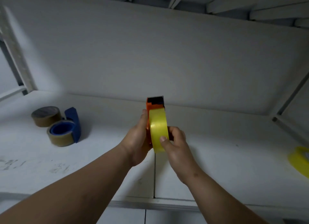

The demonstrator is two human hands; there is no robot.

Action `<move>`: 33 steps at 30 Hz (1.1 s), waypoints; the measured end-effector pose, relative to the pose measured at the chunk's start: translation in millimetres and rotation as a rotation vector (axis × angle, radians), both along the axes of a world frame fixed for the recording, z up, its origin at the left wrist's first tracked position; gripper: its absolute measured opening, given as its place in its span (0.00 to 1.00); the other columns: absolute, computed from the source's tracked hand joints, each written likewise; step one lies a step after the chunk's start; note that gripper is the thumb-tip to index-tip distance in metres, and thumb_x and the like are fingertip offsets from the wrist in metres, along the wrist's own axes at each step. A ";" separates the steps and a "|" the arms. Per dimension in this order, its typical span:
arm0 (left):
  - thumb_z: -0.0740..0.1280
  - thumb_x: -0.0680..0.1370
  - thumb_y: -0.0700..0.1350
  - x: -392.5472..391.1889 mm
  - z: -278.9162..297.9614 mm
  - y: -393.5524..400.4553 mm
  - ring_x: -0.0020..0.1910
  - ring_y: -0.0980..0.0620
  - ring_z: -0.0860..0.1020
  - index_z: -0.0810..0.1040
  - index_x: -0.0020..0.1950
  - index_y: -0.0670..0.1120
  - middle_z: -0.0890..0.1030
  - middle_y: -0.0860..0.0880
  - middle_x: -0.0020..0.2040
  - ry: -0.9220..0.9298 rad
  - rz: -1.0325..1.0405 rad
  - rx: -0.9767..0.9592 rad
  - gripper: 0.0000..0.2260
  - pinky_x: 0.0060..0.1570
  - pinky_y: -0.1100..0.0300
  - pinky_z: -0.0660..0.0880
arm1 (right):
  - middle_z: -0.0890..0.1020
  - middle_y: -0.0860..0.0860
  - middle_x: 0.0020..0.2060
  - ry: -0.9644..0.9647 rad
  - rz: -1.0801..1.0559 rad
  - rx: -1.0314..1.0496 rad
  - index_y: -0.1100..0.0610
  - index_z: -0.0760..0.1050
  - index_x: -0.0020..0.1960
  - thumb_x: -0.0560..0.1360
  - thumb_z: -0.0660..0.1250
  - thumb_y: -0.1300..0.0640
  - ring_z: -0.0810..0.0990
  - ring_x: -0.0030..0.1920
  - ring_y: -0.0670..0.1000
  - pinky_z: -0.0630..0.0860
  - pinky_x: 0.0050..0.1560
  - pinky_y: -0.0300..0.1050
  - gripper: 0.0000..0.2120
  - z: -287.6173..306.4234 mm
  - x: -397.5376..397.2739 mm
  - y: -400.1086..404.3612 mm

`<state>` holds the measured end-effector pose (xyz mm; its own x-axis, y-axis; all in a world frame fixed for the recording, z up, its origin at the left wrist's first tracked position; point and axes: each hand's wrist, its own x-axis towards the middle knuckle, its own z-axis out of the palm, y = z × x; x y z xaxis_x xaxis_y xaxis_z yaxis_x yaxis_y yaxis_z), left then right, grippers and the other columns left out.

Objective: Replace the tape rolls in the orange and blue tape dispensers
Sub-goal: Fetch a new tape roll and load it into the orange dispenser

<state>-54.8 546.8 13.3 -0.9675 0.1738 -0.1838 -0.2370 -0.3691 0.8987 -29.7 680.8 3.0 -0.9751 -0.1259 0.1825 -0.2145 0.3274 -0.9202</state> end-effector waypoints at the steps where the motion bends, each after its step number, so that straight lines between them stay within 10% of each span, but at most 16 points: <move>1: 0.49 0.80 0.66 3.8 -0.4 -0.8 0.60 0.44 0.82 0.78 0.67 0.46 0.83 0.41 0.61 0.006 0.008 0.001 0.31 0.61 0.49 0.75 | 0.68 0.52 0.57 -0.007 0.014 -0.014 0.53 0.70 0.60 0.78 0.61 0.56 0.73 0.57 0.49 0.70 0.54 0.41 0.11 -0.5 0.2 -1.2; 11: 0.63 0.79 0.40 32.7 1.1 -15.8 0.46 0.45 0.84 0.74 0.60 0.42 0.84 0.42 0.49 0.111 0.107 -0.023 0.10 0.42 0.53 0.79 | 0.71 0.58 0.61 -0.081 0.156 -0.241 0.50 0.66 0.61 0.79 0.60 0.58 0.74 0.60 0.55 0.73 0.61 0.58 0.12 -3.5 13.3 -24.3; 33: 0.74 0.69 0.53 96.7 -9.6 -287.1 0.52 0.40 0.82 0.75 0.57 0.41 0.82 0.36 0.53 0.242 0.291 -0.303 0.23 0.54 0.45 0.80 | 0.79 0.47 0.58 -0.207 0.420 -0.053 0.50 0.70 0.66 0.78 0.63 0.54 0.77 0.57 0.42 0.74 0.54 0.36 0.16 9.7 56.3 -271.0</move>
